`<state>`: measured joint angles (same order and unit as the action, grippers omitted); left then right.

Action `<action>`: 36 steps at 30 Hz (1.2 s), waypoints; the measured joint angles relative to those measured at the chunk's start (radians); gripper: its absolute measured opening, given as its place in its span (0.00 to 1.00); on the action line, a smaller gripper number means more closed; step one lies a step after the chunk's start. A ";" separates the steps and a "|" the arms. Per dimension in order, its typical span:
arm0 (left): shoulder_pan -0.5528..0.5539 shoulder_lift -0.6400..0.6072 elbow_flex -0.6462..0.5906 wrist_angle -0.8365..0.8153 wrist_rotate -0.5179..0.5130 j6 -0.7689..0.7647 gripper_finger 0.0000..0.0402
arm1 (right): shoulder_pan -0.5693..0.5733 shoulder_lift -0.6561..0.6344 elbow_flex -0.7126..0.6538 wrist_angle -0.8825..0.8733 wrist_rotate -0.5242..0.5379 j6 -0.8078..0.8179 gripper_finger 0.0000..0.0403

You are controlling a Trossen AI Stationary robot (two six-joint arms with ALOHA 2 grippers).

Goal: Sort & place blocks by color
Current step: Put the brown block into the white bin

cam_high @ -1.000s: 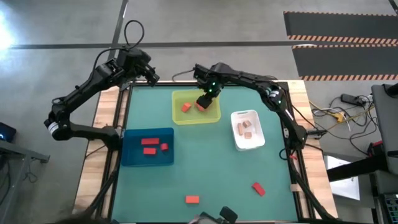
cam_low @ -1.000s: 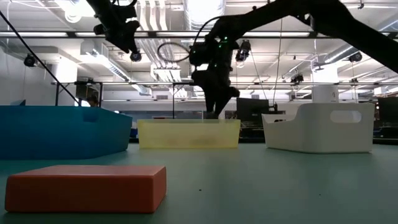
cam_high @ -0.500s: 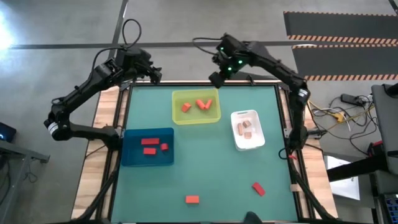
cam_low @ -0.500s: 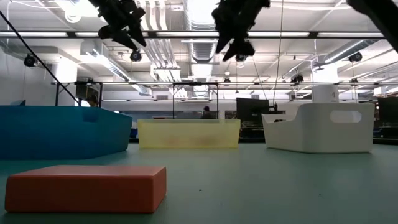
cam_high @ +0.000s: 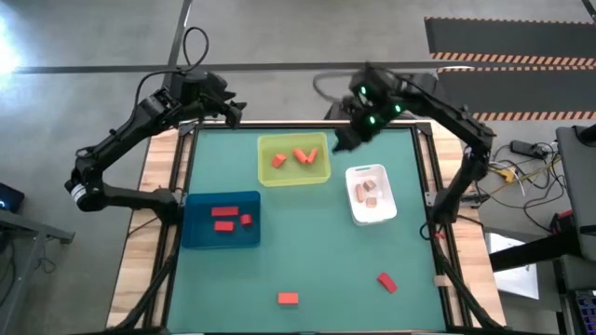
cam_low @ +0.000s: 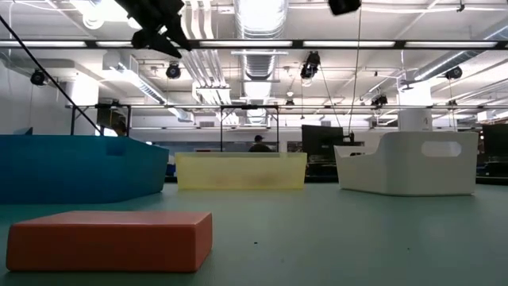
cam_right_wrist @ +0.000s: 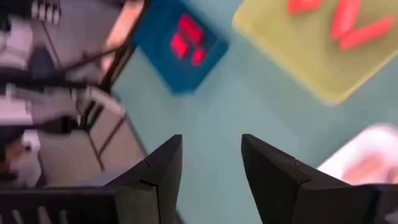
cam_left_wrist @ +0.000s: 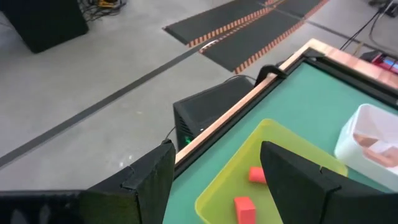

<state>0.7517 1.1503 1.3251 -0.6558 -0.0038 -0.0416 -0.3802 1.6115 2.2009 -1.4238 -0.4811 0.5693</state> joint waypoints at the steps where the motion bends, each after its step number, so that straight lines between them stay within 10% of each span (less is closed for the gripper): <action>1: 0.000 -0.005 0.000 0.001 0.006 -0.003 0.55 | 0.031 -0.008 0.000 -0.026 0.001 0.019 0.39; 20: -0.201 -0.185 0.011 0.170 0.092 -0.226 0.55 | 0.582 -0.026 -0.203 -0.145 0.010 0.038 0.38; 36: -0.311 -0.259 0.003 0.315 0.089 -0.346 0.55 | 0.951 -0.105 -0.807 -0.143 -0.173 0.125 0.38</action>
<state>0.4408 0.8909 1.3284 -0.3405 0.0853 -0.3874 0.5704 1.5064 1.3935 -1.5668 -0.6545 0.6946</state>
